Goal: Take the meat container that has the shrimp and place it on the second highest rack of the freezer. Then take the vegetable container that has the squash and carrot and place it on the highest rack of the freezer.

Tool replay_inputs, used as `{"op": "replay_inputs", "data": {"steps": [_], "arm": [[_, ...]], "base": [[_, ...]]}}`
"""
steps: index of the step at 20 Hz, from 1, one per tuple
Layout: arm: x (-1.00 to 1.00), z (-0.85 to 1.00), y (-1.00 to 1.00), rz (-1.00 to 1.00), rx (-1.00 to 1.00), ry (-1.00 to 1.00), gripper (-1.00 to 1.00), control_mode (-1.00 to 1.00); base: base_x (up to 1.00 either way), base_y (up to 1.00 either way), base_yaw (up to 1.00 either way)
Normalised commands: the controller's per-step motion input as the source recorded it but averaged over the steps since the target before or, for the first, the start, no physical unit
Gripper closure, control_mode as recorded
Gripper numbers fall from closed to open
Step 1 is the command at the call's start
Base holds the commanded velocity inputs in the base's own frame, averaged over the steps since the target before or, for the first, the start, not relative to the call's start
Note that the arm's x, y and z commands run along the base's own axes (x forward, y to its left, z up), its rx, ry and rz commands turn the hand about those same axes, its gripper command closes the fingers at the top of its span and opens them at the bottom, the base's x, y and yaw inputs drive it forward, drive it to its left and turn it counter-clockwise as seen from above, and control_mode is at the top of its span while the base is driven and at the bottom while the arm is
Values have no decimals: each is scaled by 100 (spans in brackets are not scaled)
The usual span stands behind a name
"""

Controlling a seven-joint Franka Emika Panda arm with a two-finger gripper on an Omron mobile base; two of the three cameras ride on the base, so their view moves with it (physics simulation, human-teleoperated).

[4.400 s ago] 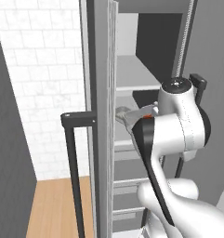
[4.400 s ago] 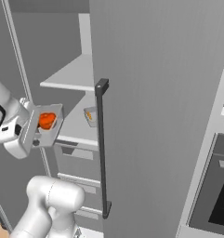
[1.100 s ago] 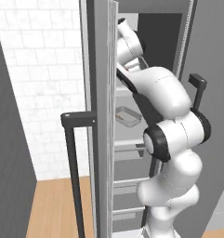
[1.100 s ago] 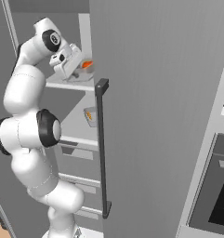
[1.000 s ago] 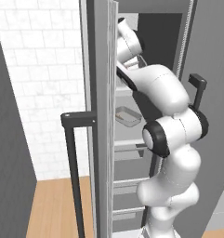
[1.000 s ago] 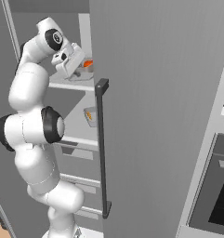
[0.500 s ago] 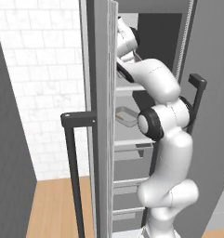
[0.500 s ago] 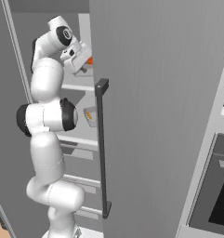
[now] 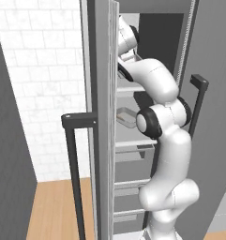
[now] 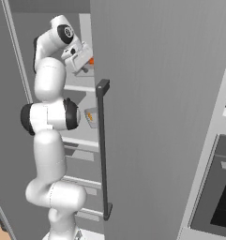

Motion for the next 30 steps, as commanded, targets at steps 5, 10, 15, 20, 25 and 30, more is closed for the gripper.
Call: {"op": "replay_inputs", "data": {"steps": [5,10,15,20,25,30], "arm": [[0,0,0,0,0,0,-100,-100],[0,0,0,0,0,0,-100,-100],[-60,0,-5,0,0,-6,-100,-100],[-99,-2,-22,0,0,-15,-100,-100],[-63,-32,-6,3,-4,-29,-100,-100],[-96,1,-23,3,1,-19,-100,-100]], "base": [[0,0,0],[0,0,0],[0,0,0],[0,0,0],[0,0,0],[0,0,0]]}}
